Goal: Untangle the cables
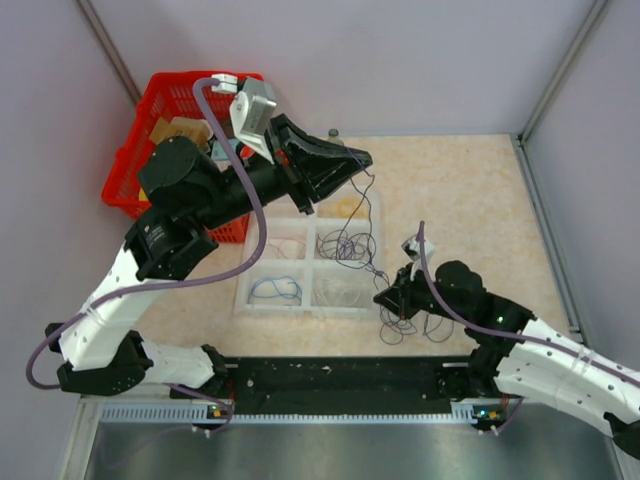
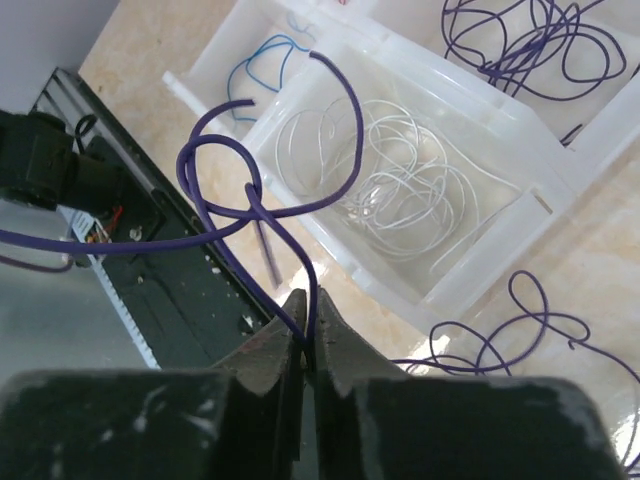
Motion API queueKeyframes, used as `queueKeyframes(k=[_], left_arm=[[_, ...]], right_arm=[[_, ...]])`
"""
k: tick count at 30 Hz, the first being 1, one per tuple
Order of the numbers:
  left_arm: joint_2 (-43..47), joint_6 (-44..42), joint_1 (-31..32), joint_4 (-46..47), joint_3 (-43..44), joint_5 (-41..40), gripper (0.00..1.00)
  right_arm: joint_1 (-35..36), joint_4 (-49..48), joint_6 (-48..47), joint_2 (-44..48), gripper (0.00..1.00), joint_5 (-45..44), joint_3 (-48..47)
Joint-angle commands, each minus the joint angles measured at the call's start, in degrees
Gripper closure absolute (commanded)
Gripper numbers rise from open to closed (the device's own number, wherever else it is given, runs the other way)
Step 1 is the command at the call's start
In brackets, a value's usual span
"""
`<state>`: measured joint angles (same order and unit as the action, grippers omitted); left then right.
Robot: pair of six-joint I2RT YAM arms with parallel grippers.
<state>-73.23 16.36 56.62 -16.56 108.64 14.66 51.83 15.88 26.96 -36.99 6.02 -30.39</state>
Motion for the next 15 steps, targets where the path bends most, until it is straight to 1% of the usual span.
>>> queueKeyframes(k=[1, 3, 4, 5, 6, 7, 8, 9, 10, 12, 14, 15], left_arm=[[1.3, -0.9, 0.0, 0.8, 2.3, -2.4, 1.00], [2.9, -1.9, 0.1, 1.3, 2.3, -4.4, 1.00], [4.1, -2.5, 0.1, 1.8, 2.4, -5.2, 1.00], [5.5, -3.1, 0.1, 2.2, 2.5, -5.8, 1.00], [6.6, -4.0, 0.1, 2.8, 2.5, -6.6, 1.00], [8.2, -4.7, 0.1, 3.4, 2.5, -7.2, 1.00], [9.4, -5.4, 0.1, 3.8, 2.5, -8.4, 1.00], [10.9, -6.0, 0.1, 4.3, 2.4, -9.4, 1.00], [12.7, -6.7, 0.1, 4.9, 2.3, -10.3, 1.00], [15.0, -7.8, 0.1, 5.8, 1.7, -11.7, 1.00], [16.4, -8.4, 0.1, 5.9, 1.1, -13.0, 1.00], [16.7, -8.3, 0.1, 5.9, 0.7, -13.1, 1.00]], right_arm=[[0.7, -2.2, 4.3, -0.5, 1.00, -9.0, -1.2], [0.6, 3.9, 9.7, -0.2, 1.00, -19.4, -1.9], [0.3, 8.9, 14.4, 0.1, 1.00, -26.0, -2.1], [-1.2, 12.6, 18.2, 0.4, 1.00, -29.5, -2.2], [-4.1, 16.6, 21.9, 0.8, 1.00, -31.0, -1.9], [-9.0, 19.3, 24.7, 1.4, 1.00, -29.1, -0.9], [-14.7, 19.8, 25.5, 2.0, 1.00, -25.0, 0.7], [-22.5, 20.1, 25.4, 2.8, 1.00, -18.8, 2.5], [-31.0, 20.1, 24.5, 3.3, 1.00, -12.8, 4.5], [-45.7, 19.2, 21.1, 3.2, 1.00, 0.4, 7.0], [-57.9, 18.1, 17.9, 0.5, 1.00, 9.4, 7.0], [-61.0, 17.5, 16.8, -1.8, 1.00, 11.4, 6.2]])
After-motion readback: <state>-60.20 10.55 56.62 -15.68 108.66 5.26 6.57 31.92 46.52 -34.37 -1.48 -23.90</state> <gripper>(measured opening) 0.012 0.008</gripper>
